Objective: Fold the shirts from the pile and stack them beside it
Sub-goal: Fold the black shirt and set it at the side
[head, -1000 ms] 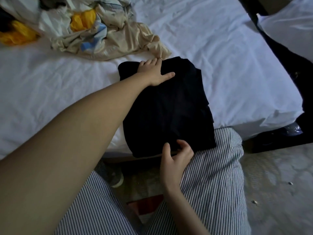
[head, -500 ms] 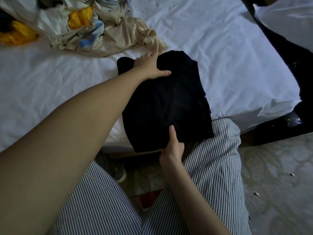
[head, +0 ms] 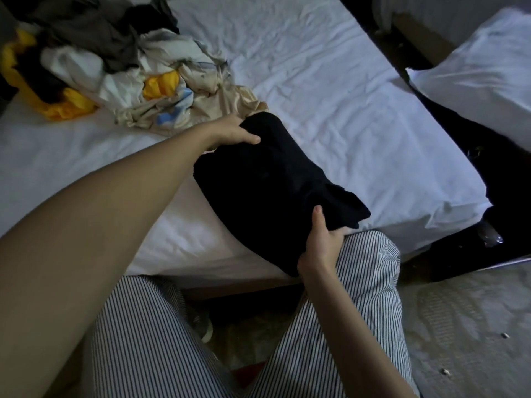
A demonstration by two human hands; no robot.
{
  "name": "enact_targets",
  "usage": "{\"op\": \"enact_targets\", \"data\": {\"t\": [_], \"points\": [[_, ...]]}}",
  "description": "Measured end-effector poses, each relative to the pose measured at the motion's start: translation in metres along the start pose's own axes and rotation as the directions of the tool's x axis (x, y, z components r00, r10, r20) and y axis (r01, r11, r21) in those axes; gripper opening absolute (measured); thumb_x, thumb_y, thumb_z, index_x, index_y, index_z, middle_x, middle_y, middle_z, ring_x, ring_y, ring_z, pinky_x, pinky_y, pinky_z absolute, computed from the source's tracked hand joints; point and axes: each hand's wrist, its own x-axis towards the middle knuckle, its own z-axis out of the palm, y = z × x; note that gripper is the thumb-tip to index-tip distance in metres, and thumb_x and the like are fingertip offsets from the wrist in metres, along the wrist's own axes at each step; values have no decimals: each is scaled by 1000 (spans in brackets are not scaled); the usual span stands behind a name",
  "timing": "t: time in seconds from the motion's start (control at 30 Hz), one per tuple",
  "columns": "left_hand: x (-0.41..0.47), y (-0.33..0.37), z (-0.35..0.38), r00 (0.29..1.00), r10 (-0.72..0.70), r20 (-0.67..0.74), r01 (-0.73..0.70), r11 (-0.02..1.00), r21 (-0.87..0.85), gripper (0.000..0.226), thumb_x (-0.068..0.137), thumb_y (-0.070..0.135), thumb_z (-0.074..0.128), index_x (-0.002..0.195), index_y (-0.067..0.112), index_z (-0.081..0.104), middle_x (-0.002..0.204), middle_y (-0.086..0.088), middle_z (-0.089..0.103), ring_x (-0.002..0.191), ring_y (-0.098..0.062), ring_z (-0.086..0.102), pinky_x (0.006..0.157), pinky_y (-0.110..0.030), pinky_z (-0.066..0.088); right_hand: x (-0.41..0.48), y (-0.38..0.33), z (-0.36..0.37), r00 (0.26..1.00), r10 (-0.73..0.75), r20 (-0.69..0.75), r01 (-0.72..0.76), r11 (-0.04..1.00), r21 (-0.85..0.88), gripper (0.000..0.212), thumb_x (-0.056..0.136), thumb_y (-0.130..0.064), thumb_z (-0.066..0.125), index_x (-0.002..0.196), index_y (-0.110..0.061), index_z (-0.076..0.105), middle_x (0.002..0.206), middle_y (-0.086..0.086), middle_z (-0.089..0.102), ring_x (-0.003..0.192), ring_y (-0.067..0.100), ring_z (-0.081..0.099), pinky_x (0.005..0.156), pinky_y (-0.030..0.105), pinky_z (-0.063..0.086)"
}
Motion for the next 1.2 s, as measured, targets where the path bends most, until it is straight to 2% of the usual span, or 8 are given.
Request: {"op": "enact_targets", "data": {"t": [0.17,0.33,0.63,0.73,0.8,0.9,1.03,1.2], "points": [[-8,-1,-17,1000,15,15,-10,966,-257,49,88,27,66,132,9,52,125,-6,60,111,-21,59,100,-34,44,45,-44,-9,990,-87,113,96,993,-75,27,96,-14,52,122,-12,54,118,5,63,108,20,60,96,36,49],[7,37,-7,996,64,-54,-78,951,-299,40,89,28,65,124,9,57,116,-3,63,102,-17,63,87,-27,49,81,-84,-21,980,-18,196,16,1000,13,26,97,-14,50,123,-13,51,112,6,63,100,22,63,85,36,53],[104,186,34,927,324,-187,-277,930,241,24,90,30,58,112,19,61,109,-6,62,104,-25,59,83,-28,43,126,-101,-44,991,-78,106,41,949,311,51,96,-3,45,142,-22,34,133,6,52,111,16,57,90,31,51],[137,195,69,933,322,-163,-214,857,468,68,93,36,50,151,30,15,152,-8,30,136,-30,34,107,-40,32,139,-84,-46,996,85,5,-82,941,329,58,93,-4,53,144,-24,32,141,12,43,103,-8,51,77,14,46],[143,181,94,940,314,-132,-203,828,523,77,93,36,48,152,31,-1,159,-8,11,142,-30,21,108,-41,27,146,-74,-49,990,143,-14,-130,931,340,59,94,-10,54,143,-26,27,139,7,45,114,10,53,77,25,48],[132,130,127,931,299,-210,-198,896,398,73,93,31,49,152,29,6,158,-6,13,141,-31,20,107,-41,29,166,-76,-62,980,196,-44,-158,887,434,55,90,-13,58,140,-21,35,134,6,51,122,28,51,90,38,46],[95,63,158,890,113,-443,-97,994,58,64,95,30,52,149,14,22,152,-9,27,137,-31,29,109,-38,26,202,-96,-88,991,94,-100,-50,926,375,64,82,11,54,141,-11,41,139,16,44,130,27,43,109,25,29],[59,65,178,845,-110,-524,-69,948,-310,71,89,27,58,146,9,20,143,-15,39,125,-30,46,103,-39,39,208,-122,-85,980,-8,-201,47,981,188,40,88,-13,64,127,-7,54,105,6,64,89,18,64,79,33,54]]}}
